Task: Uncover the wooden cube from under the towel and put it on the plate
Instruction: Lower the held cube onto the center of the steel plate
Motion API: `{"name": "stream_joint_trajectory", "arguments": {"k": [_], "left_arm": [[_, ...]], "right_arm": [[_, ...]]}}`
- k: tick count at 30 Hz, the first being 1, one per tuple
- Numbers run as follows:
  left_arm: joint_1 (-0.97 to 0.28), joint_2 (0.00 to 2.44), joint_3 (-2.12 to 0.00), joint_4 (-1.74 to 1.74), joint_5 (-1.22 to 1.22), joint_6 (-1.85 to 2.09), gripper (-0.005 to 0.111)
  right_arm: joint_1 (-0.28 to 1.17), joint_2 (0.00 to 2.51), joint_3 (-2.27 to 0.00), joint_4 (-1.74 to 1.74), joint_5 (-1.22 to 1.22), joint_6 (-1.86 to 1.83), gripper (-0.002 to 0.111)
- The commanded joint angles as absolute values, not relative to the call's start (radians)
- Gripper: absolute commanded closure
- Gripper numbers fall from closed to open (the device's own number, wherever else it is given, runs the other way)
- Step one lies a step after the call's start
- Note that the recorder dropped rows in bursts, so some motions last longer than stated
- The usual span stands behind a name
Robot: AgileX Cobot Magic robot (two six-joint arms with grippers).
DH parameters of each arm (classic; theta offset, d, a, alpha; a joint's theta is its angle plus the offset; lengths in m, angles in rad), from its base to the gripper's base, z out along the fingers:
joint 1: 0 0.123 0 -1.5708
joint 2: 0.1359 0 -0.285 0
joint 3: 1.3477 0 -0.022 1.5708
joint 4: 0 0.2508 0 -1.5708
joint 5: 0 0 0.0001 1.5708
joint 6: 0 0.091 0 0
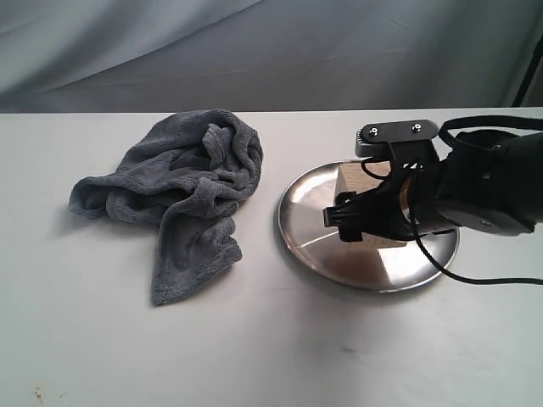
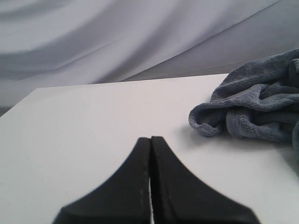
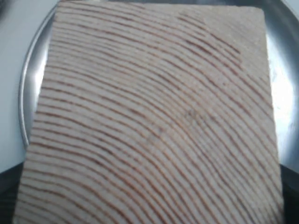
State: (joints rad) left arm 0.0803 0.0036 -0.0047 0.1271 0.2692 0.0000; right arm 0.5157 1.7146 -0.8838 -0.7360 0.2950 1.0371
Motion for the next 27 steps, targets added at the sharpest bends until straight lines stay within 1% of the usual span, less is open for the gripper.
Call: {"name": "stream_joint_trajectory", "arguments": {"k": [1,4,7,8,11,14,22,27], "left_arm": [[0.077,0.000,0.000,0.116,0.267,0.000,0.107],[0.077,0.000,0.000,0.116,0.267,0.000,0.107],[0.077,0.000,0.000,0.116,0.267,0.000,0.107],[0.077,0.000,0.000,0.116,0.267,0.000,0.107],[0.077,0.000,0.000,0.116,0.267,0.000,0.107],[0.077,0.000,0.000,0.116,0.267,0.000,0.107],[0.077,0.000,0.000,0.116,0.267,0.000,0.107],[0.077,0.000,0.000,0.116,0.267,0.000,0.107]], "right_arm": [[0.509,1.707,-0.885,-0.844,0.221,1.104,0.098],[0.498,1.732,-0.885,-0.884,0.221,1.130,0.098],[0.455,1.765,-0.885,-0.898,0.204,1.145,0.098],[0.426,1.773,-0.885,-0.898,0.181,1.147,0.098],[0.404,1.775,-0.885,-0.905,0.119,1.142,0.098],[0.404,1.775,-0.885,-0.947,0.077,1.133,0.098],[0.404,1.775,-0.885,-1.040,0.093,1.129,0.098],[0.404,1.819,-0.885,-0.982,0.086,1.129,0.098]]}}
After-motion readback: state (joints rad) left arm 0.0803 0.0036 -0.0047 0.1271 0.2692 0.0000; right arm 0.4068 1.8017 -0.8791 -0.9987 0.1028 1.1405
